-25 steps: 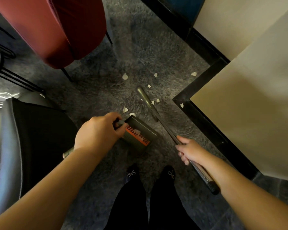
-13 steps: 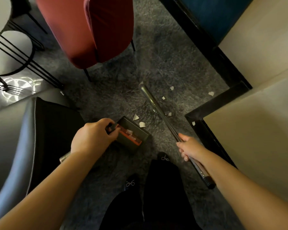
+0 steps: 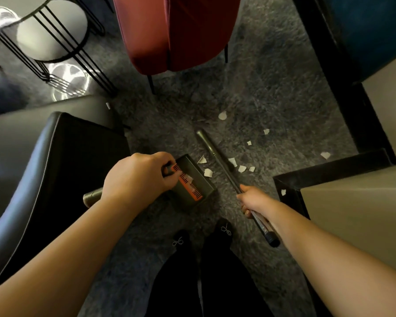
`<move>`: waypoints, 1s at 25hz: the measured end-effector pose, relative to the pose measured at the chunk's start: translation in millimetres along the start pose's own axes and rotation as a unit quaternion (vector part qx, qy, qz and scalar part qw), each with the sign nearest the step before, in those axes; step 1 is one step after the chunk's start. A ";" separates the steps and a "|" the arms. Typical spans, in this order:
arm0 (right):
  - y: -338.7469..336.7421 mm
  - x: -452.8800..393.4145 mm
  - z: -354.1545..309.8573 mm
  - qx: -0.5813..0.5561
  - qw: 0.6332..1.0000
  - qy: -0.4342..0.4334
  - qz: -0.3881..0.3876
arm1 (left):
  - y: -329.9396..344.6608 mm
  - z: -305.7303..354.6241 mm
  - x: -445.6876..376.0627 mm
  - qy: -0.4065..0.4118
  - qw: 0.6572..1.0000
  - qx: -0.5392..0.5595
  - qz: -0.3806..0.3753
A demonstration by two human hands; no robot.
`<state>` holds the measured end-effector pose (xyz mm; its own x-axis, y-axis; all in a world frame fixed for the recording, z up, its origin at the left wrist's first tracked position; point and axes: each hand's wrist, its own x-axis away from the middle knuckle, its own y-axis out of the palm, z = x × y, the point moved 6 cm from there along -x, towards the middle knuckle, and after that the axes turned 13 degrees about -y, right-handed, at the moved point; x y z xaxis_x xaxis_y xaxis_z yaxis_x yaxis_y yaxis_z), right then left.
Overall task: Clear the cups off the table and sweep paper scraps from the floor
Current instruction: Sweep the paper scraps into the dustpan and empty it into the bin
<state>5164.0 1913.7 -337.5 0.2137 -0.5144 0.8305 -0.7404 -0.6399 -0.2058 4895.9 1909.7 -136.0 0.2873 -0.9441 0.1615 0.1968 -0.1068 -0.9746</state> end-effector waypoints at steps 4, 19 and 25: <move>32.3 23.8 14.3 -0.006 0.999 0.024 -0.034 | -1.1 -5.4 -3.9 -0.013 1.000 -0.009 -0.008; 41.8 40.5 2.3 -0.029 0.998 -0.018 0.060 | 3.9 -27.9 8.0 -0.001 0.999 0.023 -0.029; 76.2 3.1 21.4 -0.006 0.998 -0.008 0.062 | 1.6 -34.8 18.3 0.030 0.999 0.039 0.020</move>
<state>5121.9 1851.1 -361.7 0.1294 -0.5984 0.7907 -0.7700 -0.5630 -0.3002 4868.8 1881.4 -140.0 0.2405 -0.9642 0.1115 0.2593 -0.0469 -0.9646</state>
